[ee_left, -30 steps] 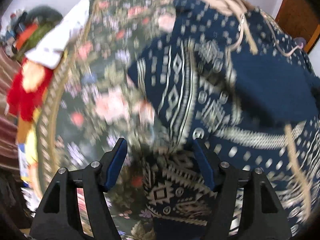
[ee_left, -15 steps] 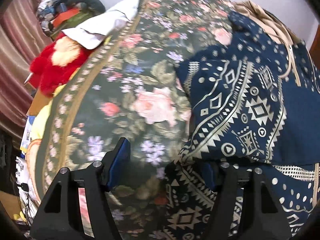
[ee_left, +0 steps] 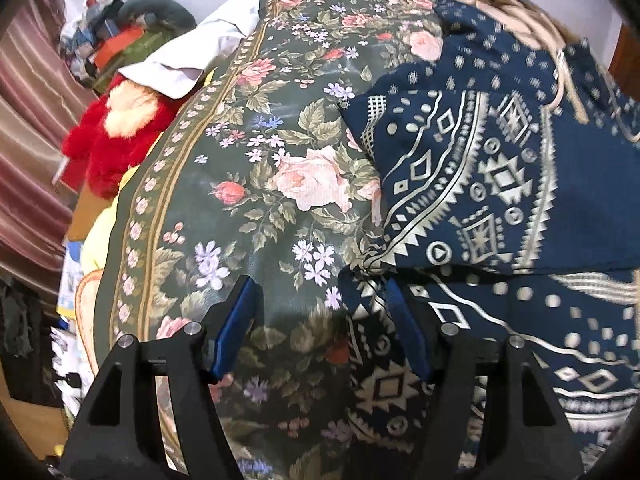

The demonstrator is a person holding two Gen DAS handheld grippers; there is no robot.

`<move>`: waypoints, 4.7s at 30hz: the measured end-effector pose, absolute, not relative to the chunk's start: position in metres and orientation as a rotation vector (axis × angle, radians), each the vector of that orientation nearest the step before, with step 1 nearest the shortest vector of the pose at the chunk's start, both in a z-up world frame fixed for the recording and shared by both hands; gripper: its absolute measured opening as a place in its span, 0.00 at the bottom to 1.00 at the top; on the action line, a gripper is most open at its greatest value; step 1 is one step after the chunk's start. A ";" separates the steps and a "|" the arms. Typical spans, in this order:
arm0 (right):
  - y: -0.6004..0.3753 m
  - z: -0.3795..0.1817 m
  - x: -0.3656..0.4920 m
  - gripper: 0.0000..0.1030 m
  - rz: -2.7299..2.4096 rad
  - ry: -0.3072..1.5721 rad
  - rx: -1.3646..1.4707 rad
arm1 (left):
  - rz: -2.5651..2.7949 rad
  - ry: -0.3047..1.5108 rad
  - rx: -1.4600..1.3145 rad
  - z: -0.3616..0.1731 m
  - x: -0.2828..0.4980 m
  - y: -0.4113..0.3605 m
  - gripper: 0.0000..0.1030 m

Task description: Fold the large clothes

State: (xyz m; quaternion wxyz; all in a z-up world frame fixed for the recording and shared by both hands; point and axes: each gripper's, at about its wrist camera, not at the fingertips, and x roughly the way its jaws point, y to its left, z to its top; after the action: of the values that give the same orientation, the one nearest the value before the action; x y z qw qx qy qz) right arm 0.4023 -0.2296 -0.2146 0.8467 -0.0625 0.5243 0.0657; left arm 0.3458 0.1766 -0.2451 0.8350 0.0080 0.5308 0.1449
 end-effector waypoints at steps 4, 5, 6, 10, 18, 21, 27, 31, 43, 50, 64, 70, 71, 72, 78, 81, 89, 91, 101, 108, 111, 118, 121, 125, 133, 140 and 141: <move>-0.241 -0.193 0.392 0.88 0.152 1.083 -0.095 | 0.268 1.098 -0.004 -0.213 0.343 0.176 0.65; -0.246 -0.187 0.391 0.88 0.149 1.072 -0.087 | 0.262 1.087 0.001 -0.206 0.344 0.174 0.65; -0.253 -0.182 0.390 0.88 0.145 1.062 -0.073 | 0.254 1.070 0.011 -0.195 0.345 0.171 0.65; -0.283 -0.167 0.390 0.88 0.129 1.037 -0.002 | 0.226 1.005 -0.001 -0.161 0.355 0.160 0.70; -0.358 -0.176 0.396 0.88 0.076 1.060 0.211 | 0.098 0.999 -0.099 -0.154 0.408 0.114 0.71; -0.386 -0.195 0.402 0.88 0.058 1.101 0.328 | 0.052 1.048 -0.121 -0.170 0.427 0.087 0.71; -0.414 -0.239 0.418 0.87 0.063 1.171 0.492 | -0.027 1.141 -0.096 -0.206 0.456 0.037 0.71; -0.417 -0.257 0.433 0.80 0.058 1.172 0.541 | -0.071 1.184 -0.067 -0.224 0.468 0.009 0.71; -0.407 -0.269 0.471 0.23 0.001 1.127 0.476 | -0.072 1.180 -0.108 -0.240 0.489 -0.008 0.71; -0.390 -0.226 0.460 0.08 0.049 1.023 0.388 | -0.071 1.176 -0.065 -0.231 0.479 -0.009 0.71; -0.271 -0.103 0.422 0.07 0.360 0.836 0.308 | -0.089 1.040 -0.078 -0.164 0.439 0.019 0.71; -0.185 -0.118 0.416 0.07 0.481 0.916 0.218 | -0.085 1.018 -0.047 -0.156 0.413 0.035 0.71; -0.176 -0.124 0.415 0.07 0.491 0.934 0.208 | -0.083 1.014 -0.040 -0.155 0.409 0.037 0.71; -0.164 -0.133 0.415 0.07 0.503 0.961 0.197 | -0.083 1.011 -0.033 -0.155 0.404 0.040 0.71; -0.116 -0.195 0.418 0.08 0.497 1.125 0.126 | -0.081 1.030 -0.011 -0.163 0.383 0.055 0.71; -0.114 -0.221 0.421 0.08 0.443 1.200 0.092 | -0.079 1.046 0.010 -0.169 0.376 0.058 0.71; -0.144 -0.241 0.424 0.08 0.520 1.311 0.198 | -0.176 1.085 0.017 -0.175 0.399 0.018 0.71; -0.150 -0.233 0.420 0.08 0.532 1.317 0.188 | -0.207 1.091 0.004 -0.175 0.408 0.002 0.71; -0.217 -0.202 0.396 0.08 0.464 1.228 0.108 | -0.302 1.209 0.030 -0.215 0.457 -0.078 0.71; -0.301 -0.179 0.389 0.08 0.213 1.099 0.063 | -0.317 1.137 0.150 -0.183 0.458 -0.105 0.71; -0.331 -0.180 0.393 0.08 0.134 1.088 0.090 | -0.381 1.088 0.182 -0.156 0.464 -0.136 0.71; -0.366 -0.192 0.393 0.08 0.095 1.106 0.180 | -0.500 1.114 0.246 -0.160 0.490 -0.226 0.71; -0.372 -0.194 0.386 0.08 0.096 1.111 0.178 | -0.514 1.159 0.294 -0.178 0.494 -0.255 0.71; -0.374 -0.200 0.381 0.08 0.091 1.127 0.169 | -0.487 1.118 0.452 -0.201 0.491 -0.292 0.71; -0.374 -0.208 0.377 0.08 0.101 1.159 0.178 | -0.411 1.013 0.511 -0.201 0.498 -0.306 0.06; -0.341 -0.195 0.382 0.08 0.168 1.118 0.112 | -0.419 0.882 0.323 -0.121 0.487 -0.240 0.04; -0.333 -0.191 0.384 0.08 0.184 1.109 0.105 | -0.409 0.861 0.309 -0.109 0.483 -0.226 0.04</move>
State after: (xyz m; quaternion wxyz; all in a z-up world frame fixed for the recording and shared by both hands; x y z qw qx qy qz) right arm 0.3837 -0.3330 -0.1913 0.8448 0.0499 0.5255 0.0873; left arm 0.4829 -0.2259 -0.1089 0.8771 0.1480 0.4128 -0.1961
